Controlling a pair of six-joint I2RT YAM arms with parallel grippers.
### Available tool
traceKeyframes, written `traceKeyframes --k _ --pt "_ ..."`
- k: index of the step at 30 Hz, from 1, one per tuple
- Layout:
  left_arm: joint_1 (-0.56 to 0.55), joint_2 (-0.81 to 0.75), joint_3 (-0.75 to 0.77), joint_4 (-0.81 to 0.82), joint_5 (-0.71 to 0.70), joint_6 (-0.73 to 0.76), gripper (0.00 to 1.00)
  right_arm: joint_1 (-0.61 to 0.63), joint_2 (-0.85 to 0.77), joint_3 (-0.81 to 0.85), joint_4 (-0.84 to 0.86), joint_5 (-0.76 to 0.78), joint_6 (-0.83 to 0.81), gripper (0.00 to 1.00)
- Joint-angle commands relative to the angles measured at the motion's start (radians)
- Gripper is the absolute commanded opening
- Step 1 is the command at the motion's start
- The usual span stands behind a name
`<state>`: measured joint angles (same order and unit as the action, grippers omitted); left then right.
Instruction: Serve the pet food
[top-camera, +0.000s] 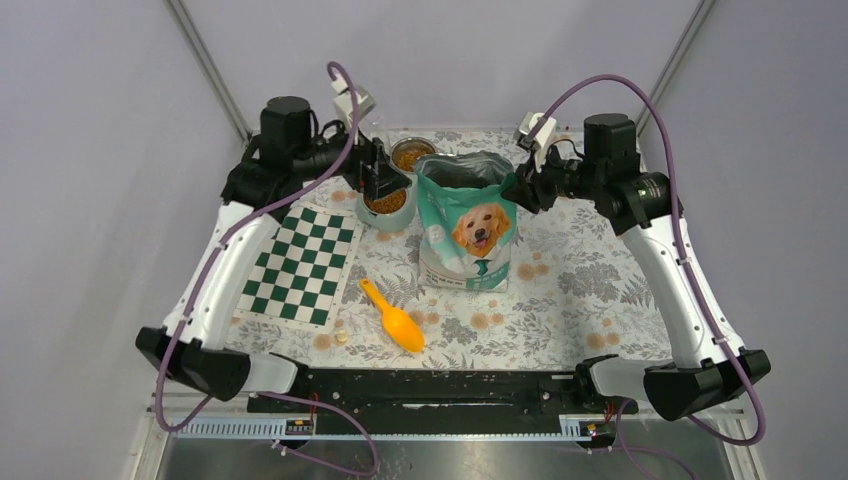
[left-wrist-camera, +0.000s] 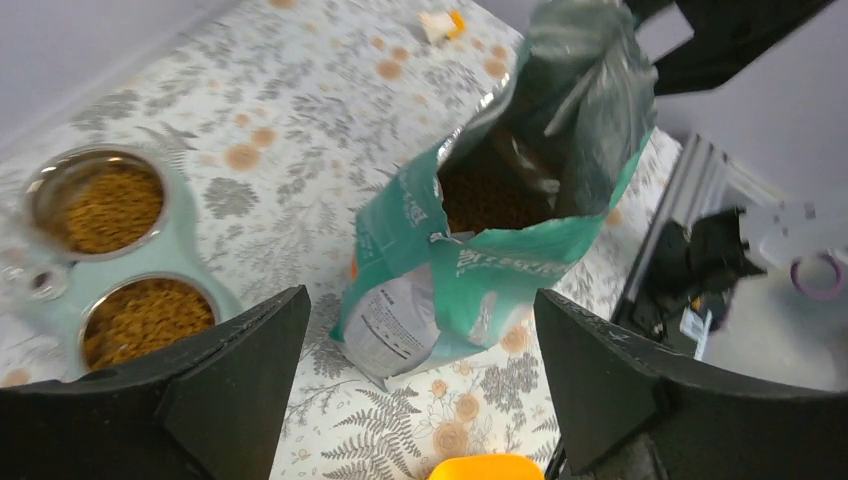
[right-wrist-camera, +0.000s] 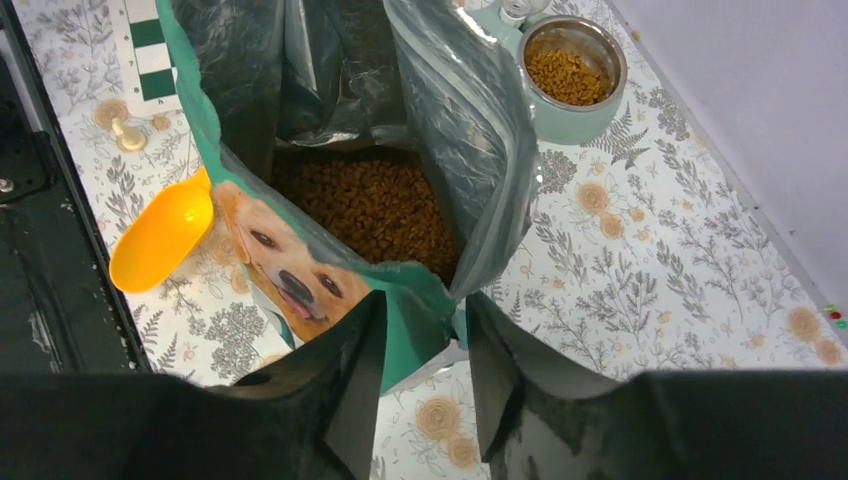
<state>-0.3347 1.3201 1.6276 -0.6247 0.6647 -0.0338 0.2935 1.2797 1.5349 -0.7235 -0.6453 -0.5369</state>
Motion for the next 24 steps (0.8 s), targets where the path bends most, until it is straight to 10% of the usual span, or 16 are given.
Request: traceKeyframes --k 1,13,24 --pt "0.002 0.055 -0.037 0.083 0.258 0.140 0.84 -0.006 -0.027 0.037 0.035 0.000 0.023 0.48" --pt "-0.003 0.038 -0.229 0.456 0.346 0.326 0.87 -0.007 0.010 0.052 0.036 -0.070 -0.060 0.58" --pt "-0.017 0.131 -0.167 0.529 0.444 0.378 0.85 -0.006 0.066 0.115 -0.032 -0.109 -0.133 0.47"
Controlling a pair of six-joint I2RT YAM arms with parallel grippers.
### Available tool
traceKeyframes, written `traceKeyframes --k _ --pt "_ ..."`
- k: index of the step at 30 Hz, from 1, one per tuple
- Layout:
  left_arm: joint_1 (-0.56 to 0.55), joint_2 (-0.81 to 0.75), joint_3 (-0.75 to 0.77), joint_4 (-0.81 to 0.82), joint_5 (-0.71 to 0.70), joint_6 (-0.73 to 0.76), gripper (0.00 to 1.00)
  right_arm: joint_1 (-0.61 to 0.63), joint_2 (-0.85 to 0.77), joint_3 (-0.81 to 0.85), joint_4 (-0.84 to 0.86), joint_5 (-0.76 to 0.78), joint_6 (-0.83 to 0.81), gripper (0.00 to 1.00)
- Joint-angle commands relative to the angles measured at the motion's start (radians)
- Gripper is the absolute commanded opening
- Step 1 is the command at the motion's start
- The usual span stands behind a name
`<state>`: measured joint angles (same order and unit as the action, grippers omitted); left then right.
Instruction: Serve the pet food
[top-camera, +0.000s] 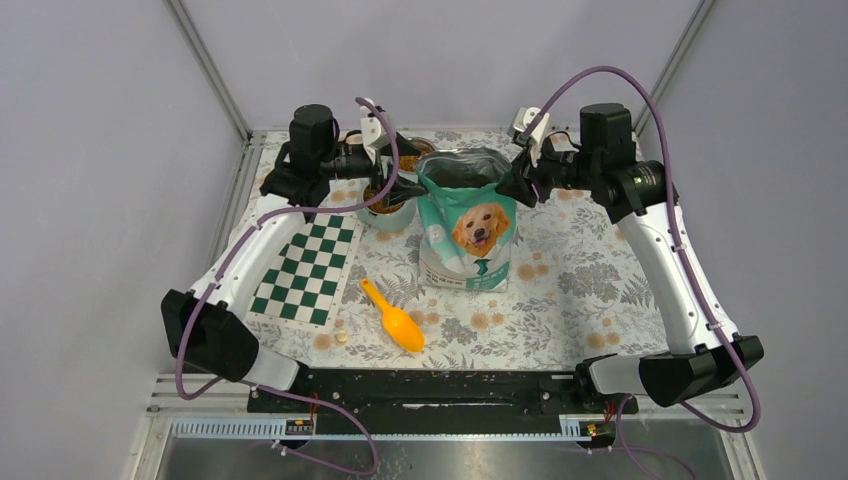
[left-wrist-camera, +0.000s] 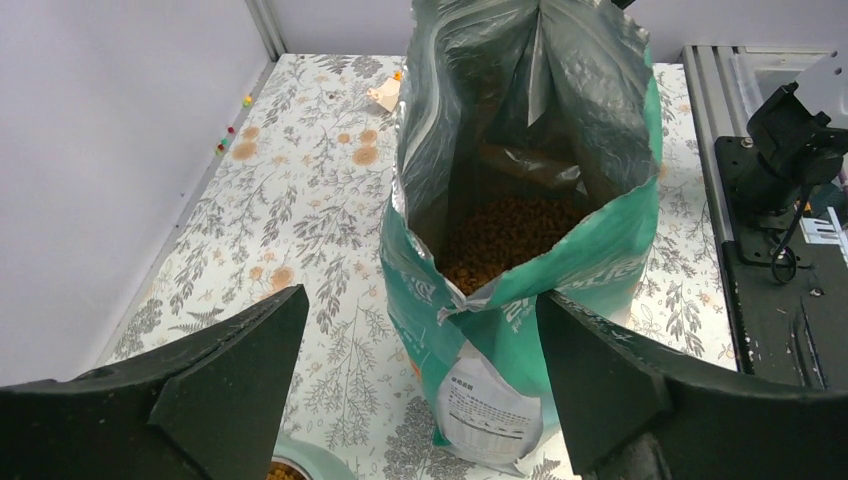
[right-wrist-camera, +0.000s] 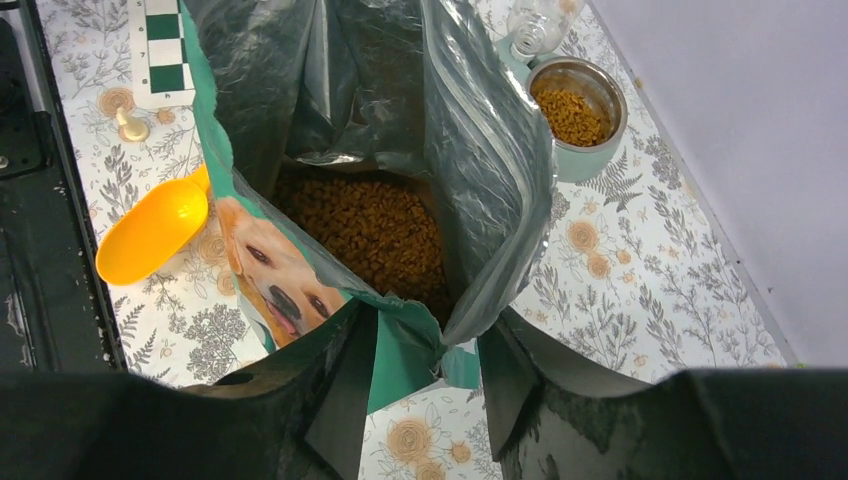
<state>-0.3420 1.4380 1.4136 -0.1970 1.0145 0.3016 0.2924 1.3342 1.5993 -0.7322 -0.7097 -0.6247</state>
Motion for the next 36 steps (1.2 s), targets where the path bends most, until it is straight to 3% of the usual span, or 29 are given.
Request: traceKeyframes --k 1,5,11,14,16,23,25,27,28,30,32,36 --pt "-0.012 0.016 0.051 0.104 0.104 0.045 0.84 -0.006 0.011 0.049 -0.023 -0.046 -0.049 0.45" --pt "-0.017 0.018 0.057 0.137 0.131 0.039 0.67 -0.005 0.015 0.053 -0.024 -0.057 -0.059 0.35" --pt "-0.009 0.024 0.113 0.125 0.167 0.041 0.31 -0.005 0.005 0.063 -0.023 -0.019 -0.075 0.01" --pt "0.008 0.024 0.152 0.036 0.177 0.103 0.20 -0.006 -0.016 0.074 -0.021 0.049 -0.079 0.00" --pt "0.019 0.021 0.182 -0.049 0.165 0.172 0.00 -0.006 -0.026 0.093 -0.020 0.093 -0.081 0.00" --pt "0.030 0.018 0.248 -0.249 0.066 0.336 0.00 -0.006 -0.061 0.112 0.029 0.150 -0.058 0.00" --pt "0.031 0.015 0.250 -0.278 0.051 0.349 0.00 -0.006 -0.071 0.099 0.029 0.145 -0.049 0.11" --pt "0.029 0.010 0.241 -0.273 0.060 0.344 0.14 -0.005 -0.080 0.078 0.032 0.126 -0.045 0.34" --pt "0.026 0.012 0.239 -0.273 0.072 0.338 0.29 -0.006 -0.083 0.067 0.034 0.111 -0.044 0.42" --pt "0.014 0.012 0.229 -0.241 0.089 0.308 0.45 -0.006 -0.082 0.053 0.034 0.075 -0.043 0.52" --pt "-0.002 0.015 0.222 -0.205 0.092 0.287 0.56 -0.006 -0.078 0.046 0.033 0.042 -0.040 0.58" --pt "-0.013 0.027 0.225 -0.194 0.096 0.279 0.65 -0.006 -0.056 0.047 -0.031 -0.005 -0.087 0.61"
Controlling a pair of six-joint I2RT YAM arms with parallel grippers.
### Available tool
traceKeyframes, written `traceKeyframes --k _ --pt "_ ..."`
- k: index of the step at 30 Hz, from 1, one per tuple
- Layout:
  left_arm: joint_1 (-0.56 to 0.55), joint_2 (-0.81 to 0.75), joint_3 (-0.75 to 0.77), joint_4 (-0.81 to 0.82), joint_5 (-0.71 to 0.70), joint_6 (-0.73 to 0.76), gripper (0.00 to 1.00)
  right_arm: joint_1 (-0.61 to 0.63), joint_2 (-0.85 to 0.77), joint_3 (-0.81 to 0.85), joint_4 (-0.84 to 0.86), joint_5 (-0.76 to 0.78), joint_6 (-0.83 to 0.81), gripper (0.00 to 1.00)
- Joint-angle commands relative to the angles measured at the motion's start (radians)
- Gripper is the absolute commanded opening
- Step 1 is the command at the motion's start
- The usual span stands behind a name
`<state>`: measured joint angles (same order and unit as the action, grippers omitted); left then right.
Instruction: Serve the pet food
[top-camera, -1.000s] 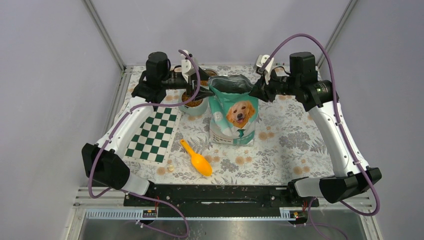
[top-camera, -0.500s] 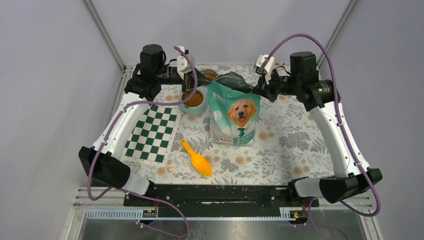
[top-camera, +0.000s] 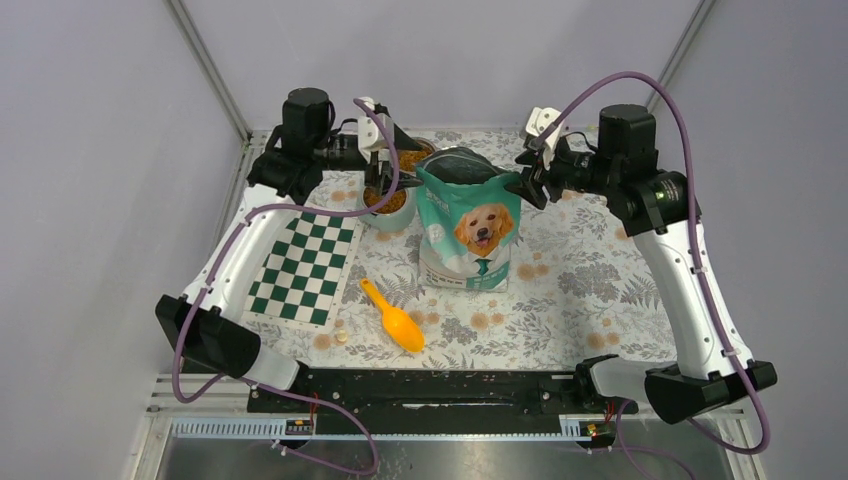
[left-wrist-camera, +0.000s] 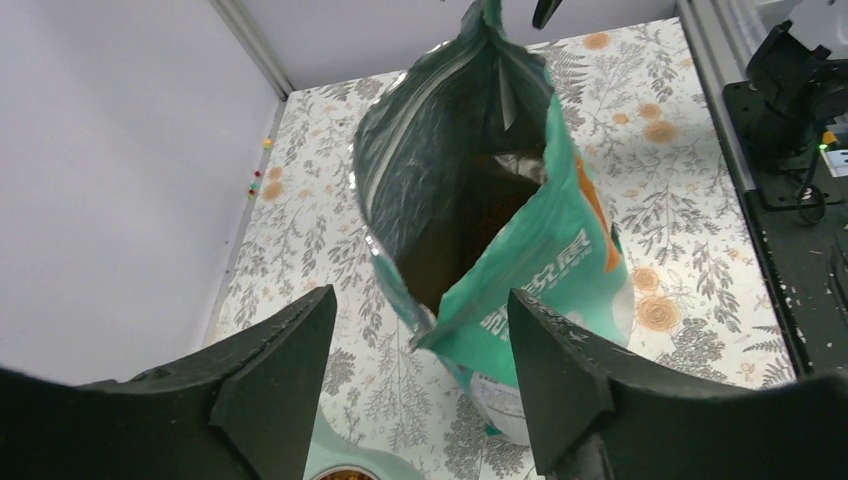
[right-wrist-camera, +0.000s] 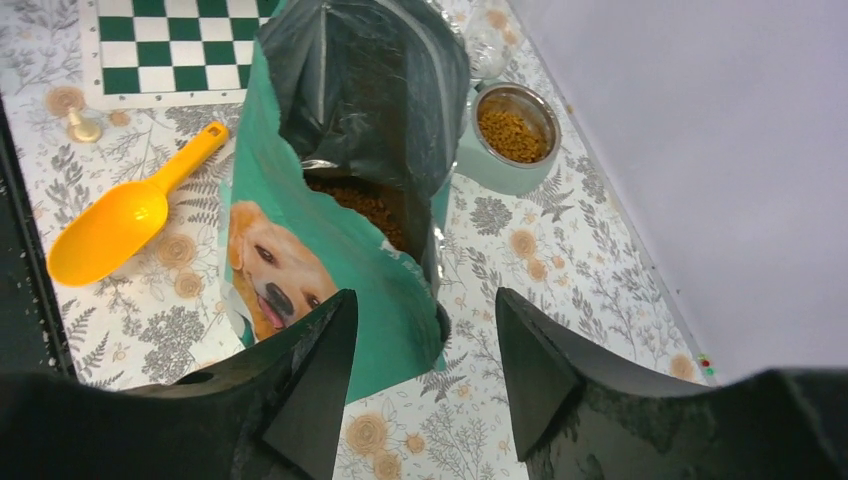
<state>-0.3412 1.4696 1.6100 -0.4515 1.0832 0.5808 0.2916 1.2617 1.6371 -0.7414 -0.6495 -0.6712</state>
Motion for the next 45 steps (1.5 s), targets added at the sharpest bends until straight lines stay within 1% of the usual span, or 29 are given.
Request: traceKeyframes --k 1,2,5,8,11,13,15,17,20,22,24,25,26,28,30,33,35,37,40,43,45 --pt "-0.016 -0.001 0.029 0.060 0.034 -0.002 0.67 -0.005 0.028 0.019 -0.049 -0.066 -0.052 0.61" --pt "-0.016 0.004 0.031 0.061 0.041 -0.002 0.68 -0.005 0.041 0.031 -0.077 -0.066 -0.068 0.61" --pt "-0.016 0.029 0.041 0.060 0.062 -0.007 0.70 -0.005 0.082 0.049 -0.129 -0.073 -0.130 0.61" --pt "-0.016 0.057 0.066 0.042 0.048 -0.026 0.69 -0.005 0.119 0.066 -0.130 -0.080 -0.169 0.60" --pt "-0.016 0.091 0.114 -0.019 0.049 -0.019 0.67 -0.005 0.179 0.142 -0.169 -0.096 -0.203 0.57" --pt "-0.016 0.119 0.157 -0.066 0.063 -0.021 0.64 -0.005 0.223 0.212 -0.240 -0.114 -0.229 0.51" --pt "-0.016 0.146 0.201 -0.116 0.076 -0.019 0.60 -0.005 0.253 0.256 -0.301 -0.129 -0.243 0.36" --pt "-0.016 0.163 0.217 -0.160 0.081 0.006 0.55 -0.005 0.261 0.262 -0.328 -0.135 -0.261 0.26" --pt "-0.017 0.159 0.208 -0.207 0.080 0.062 0.43 -0.005 0.248 0.244 -0.342 -0.134 -0.290 0.17" --pt "-0.018 0.156 0.200 -0.208 0.074 0.073 0.33 -0.005 0.232 0.231 -0.342 -0.132 -0.309 0.08" --pt "-0.021 0.155 0.199 -0.208 0.072 0.077 0.18 -0.005 0.214 0.225 -0.340 -0.124 -0.323 0.00" --pt "-0.021 0.151 0.195 -0.210 0.073 0.085 0.06 -0.005 0.205 0.222 -0.338 -0.117 -0.326 0.00" --pt "-0.021 0.146 0.191 -0.211 0.067 0.096 0.00 -0.005 0.193 0.215 -0.329 -0.105 -0.326 0.00" --pt "-0.021 0.132 0.181 -0.214 0.030 0.114 0.00 -0.005 0.153 0.183 -0.276 -0.059 -0.314 0.00" --pt "-0.021 0.105 0.174 -0.218 -0.047 0.154 0.00 -0.005 0.100 0.134 -0.165 0.019 -0.271 0.00" --pt "-0.018 0.049 0.163 -0.219 -0.216 0.221 0.00 -0.005 0.014 0.063 0.018 0.154 -0.208 0.00" --pt "-0.018 0.009 0.150 -0.219 -0.335 0.282 0.00 -0.005 -0.047 0.010 0.138 0.242 -0.207 0.00" --pt "-0.018 -0.029 0.132 -0.219 -0.443 0.342 0.00 -0.005 -0.094 -0.028 0.218 0.300 -0.222 0.00" --pt "-0.024 -0.065 0.105 -0.219 -0.535 0.412 0.00 -0.005 -0.143 -0.083 0.319 0.332 -0.250 0.00" --pt "-0.033 -0.076 0.114 -0.205 -0.553 0.425 0.00 -0.005 -0.169 -0.123 0.416 0.325 -0.252 0.00" --pt "-0.049 -0.079 0.140 -0.198 -0.574 0.441 0.00 -0.005 -0.174 -0.110 0.456 0.310 -0.231 0.00"
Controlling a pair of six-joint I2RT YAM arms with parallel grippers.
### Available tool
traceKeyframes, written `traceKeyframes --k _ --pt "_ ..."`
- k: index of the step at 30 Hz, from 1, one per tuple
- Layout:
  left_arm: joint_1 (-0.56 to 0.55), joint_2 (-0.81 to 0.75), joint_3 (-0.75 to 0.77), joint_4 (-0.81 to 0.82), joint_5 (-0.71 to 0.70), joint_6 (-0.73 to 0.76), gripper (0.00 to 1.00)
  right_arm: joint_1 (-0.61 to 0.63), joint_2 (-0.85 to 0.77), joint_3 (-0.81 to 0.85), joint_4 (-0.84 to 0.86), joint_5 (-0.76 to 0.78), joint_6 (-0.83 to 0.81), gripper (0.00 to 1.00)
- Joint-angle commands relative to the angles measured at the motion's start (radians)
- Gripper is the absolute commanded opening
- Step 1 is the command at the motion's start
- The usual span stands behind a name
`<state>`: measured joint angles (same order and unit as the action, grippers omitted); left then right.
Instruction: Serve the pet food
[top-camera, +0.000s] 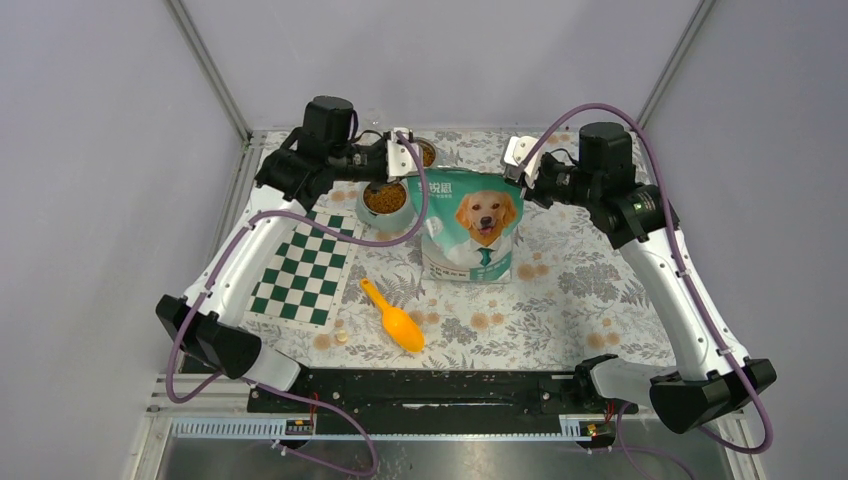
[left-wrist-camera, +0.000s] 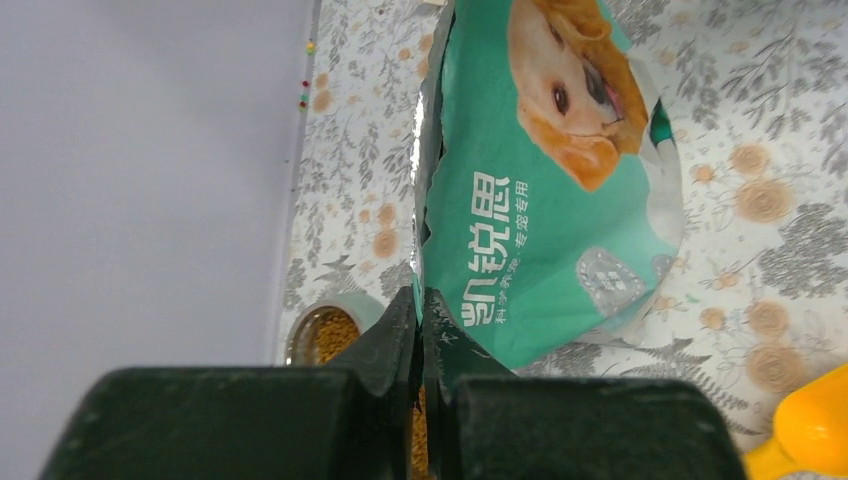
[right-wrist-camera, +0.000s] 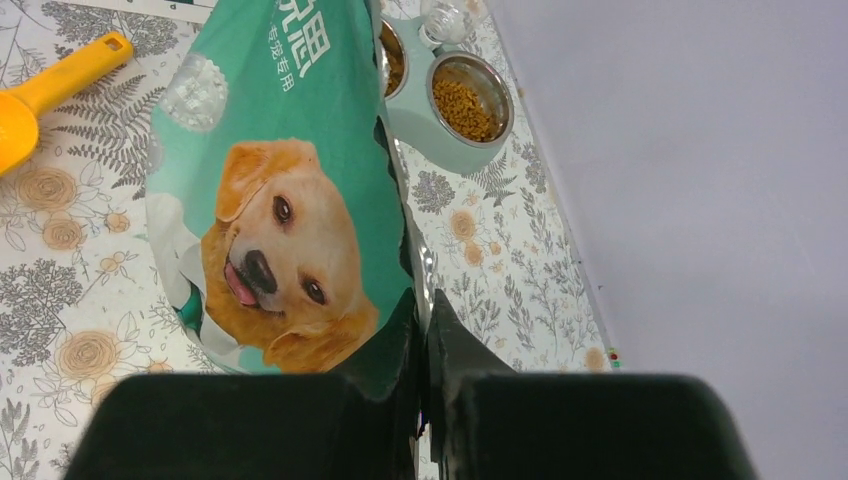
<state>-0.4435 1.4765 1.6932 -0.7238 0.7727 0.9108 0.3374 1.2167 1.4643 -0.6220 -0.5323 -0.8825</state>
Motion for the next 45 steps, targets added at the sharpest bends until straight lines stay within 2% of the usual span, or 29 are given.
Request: traceKeyframes --k 1,8,12,18,21,23,24,25,26,28,31,34,35,37,39,40,41,45 --pt "0.044 -0.084 0.070 0.080 -0.275 0.118 0.00 -0.051 -0.128 0.079 0.339 0.184 -0.011 0.00" --pt "0.011 -0.115 0.072 0.087 -0.328 0.173 0.00 -0.051 -0.133 0.112 0.349 0.176 0.055 0.00" --pt "0.009 -0.133 0.058 0.095 -0.324 0.162 0.00 -0.051 -0.142 0.091 0.367 0.170 0.097 0.00" --pt "0.011 -0.131 0.060 0.118 -0.336 0.139 0.00 -0.051 -0.147 0.082 0.394 0.251 0.143 0.00" --pt "0.011 -0.127 0.010 0.120 -0.319 0.125 0.00 -0.051 -0.149 0.045 0.347 0.225 0.147 0.00" --pt "0.011 -0.131 -0.043 0.122 -0.279 0.097 0.00 -0.051 -0.146 0.028 0.265 0.166 0.148 0.05" --pt "0.011 -0.134 -0.076 0.124 -0.250 0.080 0.00 -0.051 -0.142 0.023 0.207 0.125 0.148 0.14" --pt "0.010 -0.140 -0.098 0.135 -0.220 0.053 0.06 -0.051 -0.137 0.028 0.136 0.082 0.151 0.22" --pt "0.008 -0.146 -0.122 0.153 -0.197 0.021 0.11 -0.051 -0.129 0.043 0.059 0.030 0.149 0.25" --pt "0.003 -0.157 -0.157 0.201 -0.157 -0.038 0.31 -0.051 -0.121 0.051 -0.008 -0.029 0.184 0.29" --pt "-0.001 -0.166 -0.185 0.279 -0.113 -0.108 0.50 -0.051 -0.132 0.036 -0.015 -0.067 0.205 0.36" --pt "-0.001 -0.169 -0.188 0.362 -0.100 -0.190 0.64 -0.051 -0.148 0.036 0.022 -0.050 0.247 0.41" --pt "-0.001 -0.172 -0.187 0.383 -0.104 -0.207 0.65 -0.051 -0.153 0.035 0.045 -0.035 0.265 0.42" --pt "-0.001 -0.185 -0.205 0.446 -0.140 -0.257 0.72 -0.051 -0.165 0.036 0.144 0.059 0.380 0.43" --pt "-0.001 -0.218 -0.246 0.577 -0.246 -0.402 0.83 -0.051 -0.178 0.035 0.280 0.250 0.558 0.45" --pt "-0.001 -0.234 -0.254 0.620 -0.316 -0.490 0.86 -0.051 -0.182 0.045 0.317 0.347 0.658 0.46" --pt "0.001 -0.244 -0.239 0.613 -0.376 -0.557 0.87 -0.051 -0.181 0.057 0.337 0.423 0.709 0.47" --pt "0.007 -0.222 -0.096 0.417 -0.513 -0.693 0.87 -0.051 -0.141 0.131 0.313 0.691 0.864 0.56"
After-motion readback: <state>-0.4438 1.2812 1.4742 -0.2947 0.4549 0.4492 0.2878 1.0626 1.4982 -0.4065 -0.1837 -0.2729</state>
